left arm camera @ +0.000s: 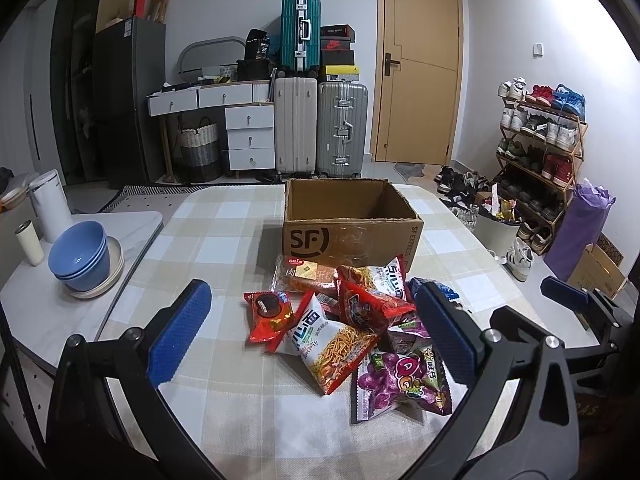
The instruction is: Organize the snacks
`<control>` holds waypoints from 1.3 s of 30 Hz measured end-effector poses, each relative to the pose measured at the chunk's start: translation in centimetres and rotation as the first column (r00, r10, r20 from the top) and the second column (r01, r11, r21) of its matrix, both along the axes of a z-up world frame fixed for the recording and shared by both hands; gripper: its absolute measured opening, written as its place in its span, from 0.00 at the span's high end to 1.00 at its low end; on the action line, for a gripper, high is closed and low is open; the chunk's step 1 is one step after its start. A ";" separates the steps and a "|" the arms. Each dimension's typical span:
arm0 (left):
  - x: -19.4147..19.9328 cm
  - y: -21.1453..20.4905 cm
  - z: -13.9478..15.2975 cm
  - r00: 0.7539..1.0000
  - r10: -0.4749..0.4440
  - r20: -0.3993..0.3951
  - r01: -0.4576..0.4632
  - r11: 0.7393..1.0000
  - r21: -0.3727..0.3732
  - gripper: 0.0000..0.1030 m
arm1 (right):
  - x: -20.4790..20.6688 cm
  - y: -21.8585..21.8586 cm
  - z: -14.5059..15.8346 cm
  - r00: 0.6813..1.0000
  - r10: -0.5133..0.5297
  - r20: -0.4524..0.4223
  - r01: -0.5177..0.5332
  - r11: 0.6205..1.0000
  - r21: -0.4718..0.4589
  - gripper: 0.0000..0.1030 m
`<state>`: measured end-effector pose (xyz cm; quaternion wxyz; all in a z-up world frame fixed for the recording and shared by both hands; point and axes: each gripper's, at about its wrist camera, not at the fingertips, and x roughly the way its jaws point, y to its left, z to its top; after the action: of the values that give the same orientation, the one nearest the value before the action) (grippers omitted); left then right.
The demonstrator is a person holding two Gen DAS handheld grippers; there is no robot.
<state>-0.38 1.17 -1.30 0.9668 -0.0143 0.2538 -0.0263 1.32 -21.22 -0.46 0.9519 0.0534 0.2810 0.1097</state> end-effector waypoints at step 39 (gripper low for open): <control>10.4 4.8 -12.7 0.959 -0.077 -0.274 0.049 0.993 -0.107 0.01 | 6.4 2.7 -12.9 0.909 0.191 -0.370 -0.144 0.978 0.150 0.23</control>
<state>9.99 5.97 -13.97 0.9184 -0.0578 0.3855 -0.0676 7.69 -18.48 -13.33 0.8609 0.1063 0.4577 0.1950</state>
